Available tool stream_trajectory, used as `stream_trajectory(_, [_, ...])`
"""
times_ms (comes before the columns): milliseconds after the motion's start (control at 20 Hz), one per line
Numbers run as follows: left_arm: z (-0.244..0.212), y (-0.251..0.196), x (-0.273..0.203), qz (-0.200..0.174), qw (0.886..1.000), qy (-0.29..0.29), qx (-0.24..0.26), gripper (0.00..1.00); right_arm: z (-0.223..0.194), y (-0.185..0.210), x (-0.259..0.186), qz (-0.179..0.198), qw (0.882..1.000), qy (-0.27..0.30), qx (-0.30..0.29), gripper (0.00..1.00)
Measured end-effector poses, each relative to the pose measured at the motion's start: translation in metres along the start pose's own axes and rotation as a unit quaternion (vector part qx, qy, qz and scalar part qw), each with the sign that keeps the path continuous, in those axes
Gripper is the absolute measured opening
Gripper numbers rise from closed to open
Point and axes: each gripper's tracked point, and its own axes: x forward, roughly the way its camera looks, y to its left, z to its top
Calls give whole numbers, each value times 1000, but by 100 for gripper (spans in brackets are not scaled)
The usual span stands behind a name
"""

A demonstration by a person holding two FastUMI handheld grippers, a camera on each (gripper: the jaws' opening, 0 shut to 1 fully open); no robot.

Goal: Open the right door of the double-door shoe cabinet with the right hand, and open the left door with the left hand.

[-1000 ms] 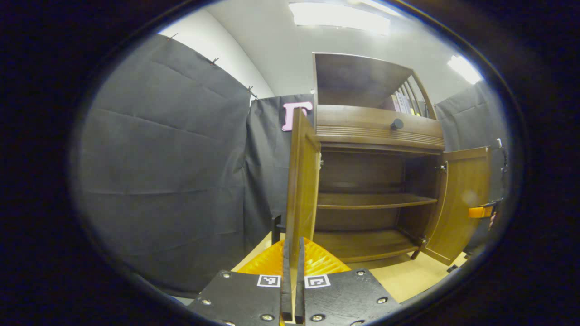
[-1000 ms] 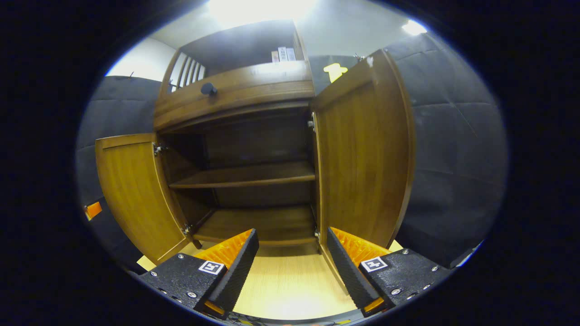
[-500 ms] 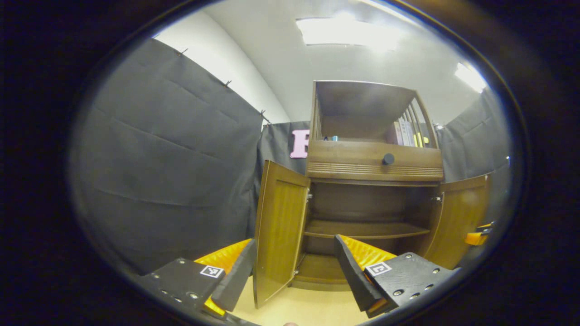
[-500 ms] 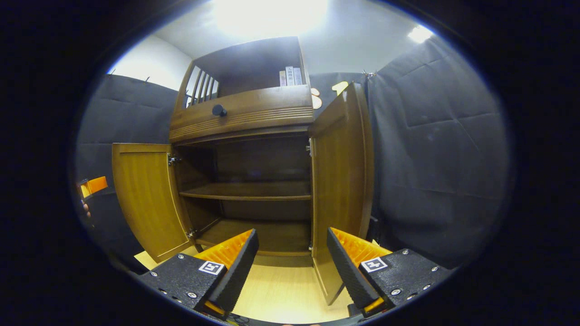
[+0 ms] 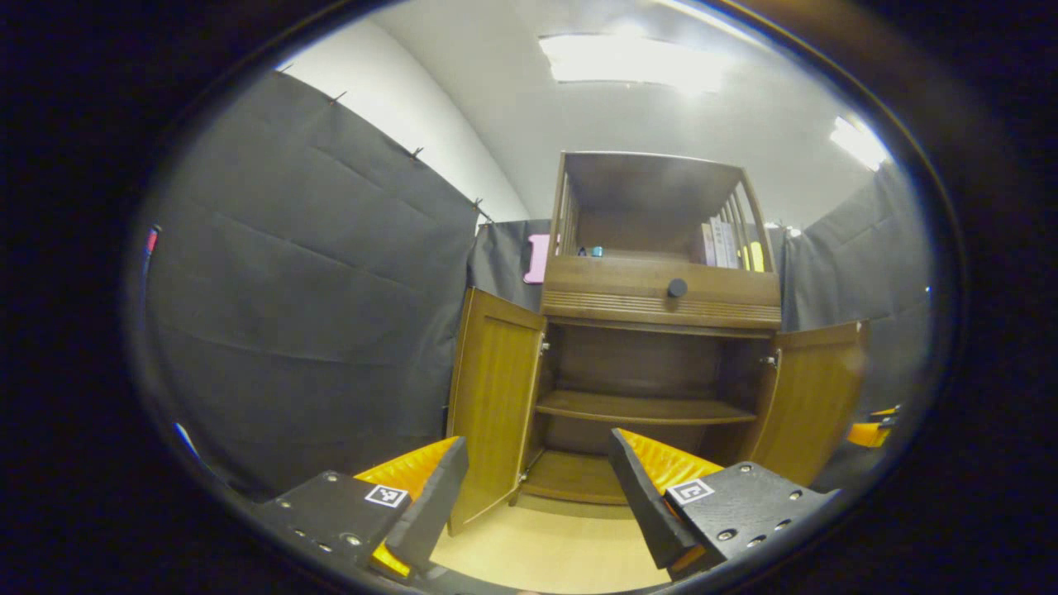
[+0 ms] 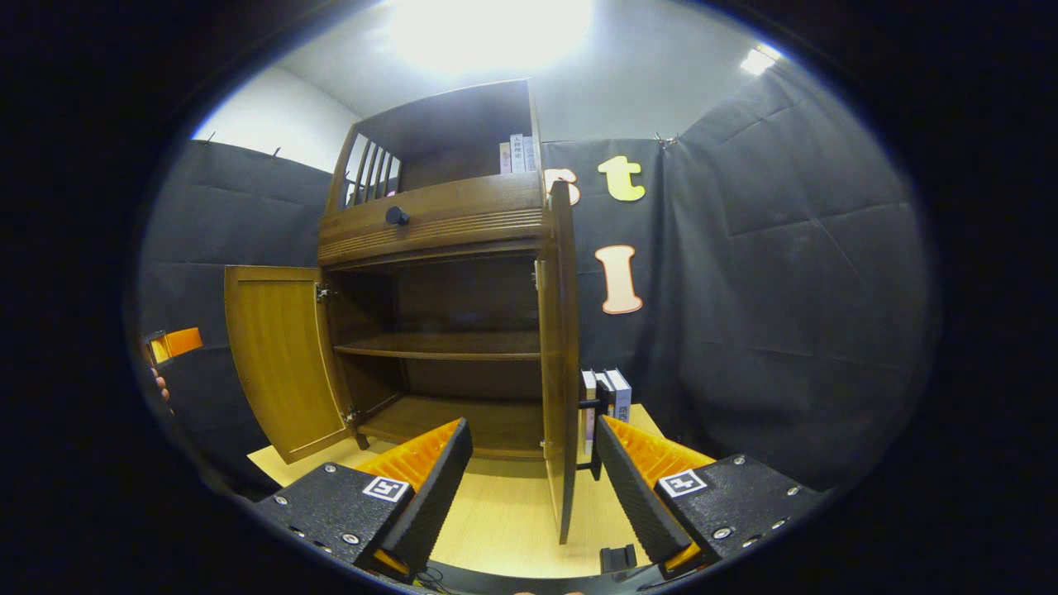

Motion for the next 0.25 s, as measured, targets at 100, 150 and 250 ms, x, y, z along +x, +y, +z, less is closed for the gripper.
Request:
stream_trajectory(100, [0,-3,-1,-4,1000,1,7,100,0,-10,-10,-12,1000,-4,3,94])
stream_trajectory(150, [3,-8,0,-5,1000,-1,2,100,-2,-15,-14,-20,1000,-5,5,94])
stream_trajectory(250, [2,-18,4,-9,1000,-4,-13,100,-6,-24,-20,-34,999,-3,12,94])
